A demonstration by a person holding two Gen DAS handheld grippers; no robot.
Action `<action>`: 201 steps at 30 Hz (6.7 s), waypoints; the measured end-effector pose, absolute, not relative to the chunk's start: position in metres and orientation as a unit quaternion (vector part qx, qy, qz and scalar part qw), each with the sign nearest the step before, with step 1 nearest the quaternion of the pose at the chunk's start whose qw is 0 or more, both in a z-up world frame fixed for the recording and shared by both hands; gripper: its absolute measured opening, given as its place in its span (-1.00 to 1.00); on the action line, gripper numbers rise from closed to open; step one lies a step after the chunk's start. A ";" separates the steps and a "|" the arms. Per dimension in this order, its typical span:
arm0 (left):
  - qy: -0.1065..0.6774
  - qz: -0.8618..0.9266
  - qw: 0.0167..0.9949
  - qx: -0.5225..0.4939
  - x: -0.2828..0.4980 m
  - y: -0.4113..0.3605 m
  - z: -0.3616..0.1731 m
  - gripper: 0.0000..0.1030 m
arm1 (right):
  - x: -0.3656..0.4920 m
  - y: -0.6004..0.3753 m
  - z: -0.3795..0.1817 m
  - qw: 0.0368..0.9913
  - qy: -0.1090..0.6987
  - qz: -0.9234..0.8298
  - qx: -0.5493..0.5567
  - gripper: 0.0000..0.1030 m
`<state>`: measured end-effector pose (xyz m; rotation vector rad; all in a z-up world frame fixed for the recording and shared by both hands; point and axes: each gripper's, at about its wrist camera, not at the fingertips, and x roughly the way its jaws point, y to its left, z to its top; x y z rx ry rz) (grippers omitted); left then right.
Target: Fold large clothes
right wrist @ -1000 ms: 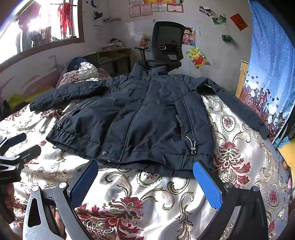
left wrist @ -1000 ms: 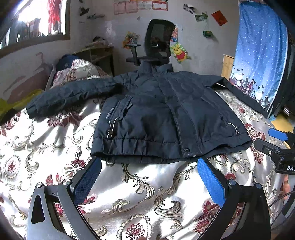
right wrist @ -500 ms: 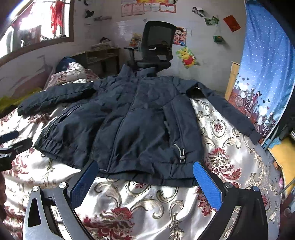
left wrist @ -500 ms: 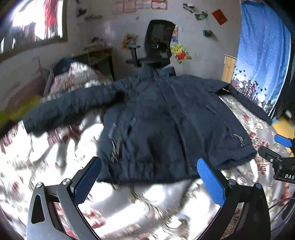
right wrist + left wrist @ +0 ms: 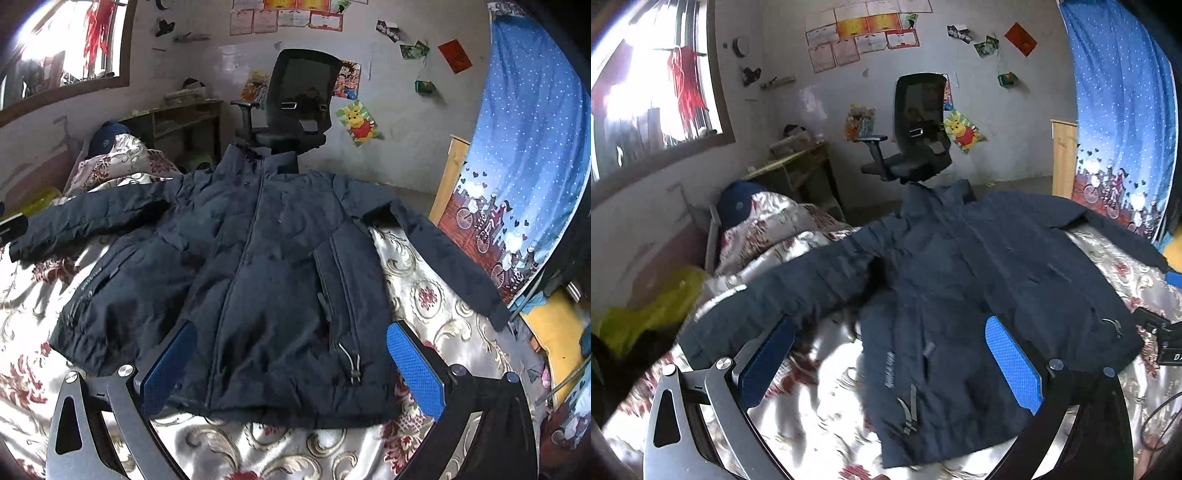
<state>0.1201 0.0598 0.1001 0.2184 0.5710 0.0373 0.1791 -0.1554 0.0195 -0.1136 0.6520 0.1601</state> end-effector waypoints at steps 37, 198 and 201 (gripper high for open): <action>0.364 0.026 0.927 0.082 0.337 -0.007 0.027 0.98 | 0.368 -0.263 0.026 0.896 0.434 0.060 0.070 1.00; 0.420 0.092 0.903 -0.017 0.425 0.110 -0.029 -0.90 | 0.500 -0.129 -0.058 0.918 0.349 0.175 -0.066 0.61; 0.428 0.093 0.899 -0.022 0.428 0.114 -0.038 -0.90 | 0.515 -0.120 -0.066 0.914 0.359 0.176 -0.066 0.61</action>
